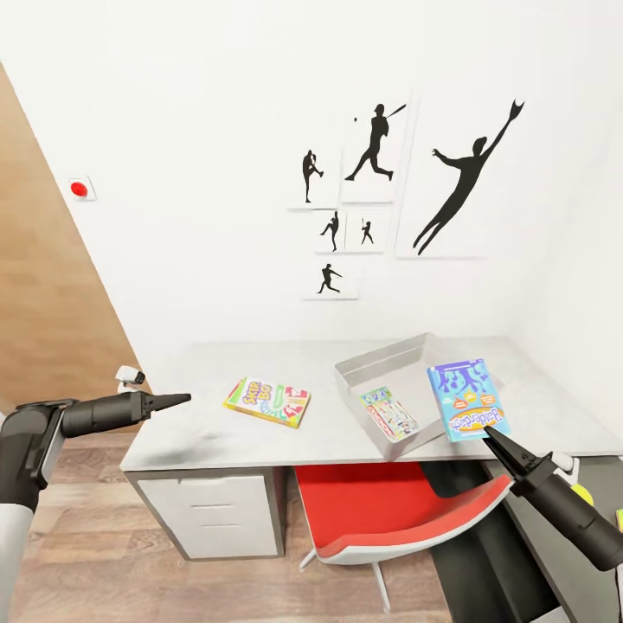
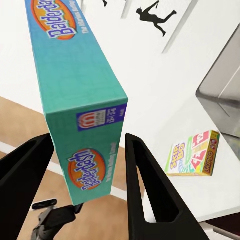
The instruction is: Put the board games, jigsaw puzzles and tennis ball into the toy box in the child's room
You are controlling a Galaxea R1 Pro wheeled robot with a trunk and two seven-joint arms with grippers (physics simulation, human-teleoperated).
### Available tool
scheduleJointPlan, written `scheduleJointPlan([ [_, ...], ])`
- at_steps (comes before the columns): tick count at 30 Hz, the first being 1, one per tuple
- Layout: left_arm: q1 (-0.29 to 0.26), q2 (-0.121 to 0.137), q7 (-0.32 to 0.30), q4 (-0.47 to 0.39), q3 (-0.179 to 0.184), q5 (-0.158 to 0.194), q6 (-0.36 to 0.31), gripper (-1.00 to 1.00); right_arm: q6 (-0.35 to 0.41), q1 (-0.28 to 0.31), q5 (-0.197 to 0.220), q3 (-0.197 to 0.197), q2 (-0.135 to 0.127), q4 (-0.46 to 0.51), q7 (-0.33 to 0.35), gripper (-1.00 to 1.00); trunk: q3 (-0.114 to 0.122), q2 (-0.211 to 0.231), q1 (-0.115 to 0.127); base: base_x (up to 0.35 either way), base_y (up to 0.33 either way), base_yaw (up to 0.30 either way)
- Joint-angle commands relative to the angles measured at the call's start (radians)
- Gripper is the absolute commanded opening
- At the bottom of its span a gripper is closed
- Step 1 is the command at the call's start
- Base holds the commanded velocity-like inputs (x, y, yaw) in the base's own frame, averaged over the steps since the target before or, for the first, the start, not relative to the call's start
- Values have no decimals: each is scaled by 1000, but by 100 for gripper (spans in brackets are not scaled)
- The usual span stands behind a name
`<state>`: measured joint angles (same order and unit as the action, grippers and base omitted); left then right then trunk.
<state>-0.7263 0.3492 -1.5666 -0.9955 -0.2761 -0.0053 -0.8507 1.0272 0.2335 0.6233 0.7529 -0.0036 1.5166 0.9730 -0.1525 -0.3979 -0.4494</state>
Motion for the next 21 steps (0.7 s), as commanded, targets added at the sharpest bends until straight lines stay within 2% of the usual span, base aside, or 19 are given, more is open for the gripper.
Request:
scheduleJointPlan([
  [1,-1,0,-4,0,0,-1,-11,100,3,1,-5,1,0,0,5,-100,-2,-2,-1,0,-23,0],
  [15,-1,-2,-4,0,0,-1,-10,100,-20,1,-9,0,2,0,4,-100,-2,-2,-1,5,-42,0],
  [21,-1,-2,-4,0,0,-1,-10,100,-24,1,-10,0,2,-1,4,-100,-2,-2,-1,193,-1,0],
])
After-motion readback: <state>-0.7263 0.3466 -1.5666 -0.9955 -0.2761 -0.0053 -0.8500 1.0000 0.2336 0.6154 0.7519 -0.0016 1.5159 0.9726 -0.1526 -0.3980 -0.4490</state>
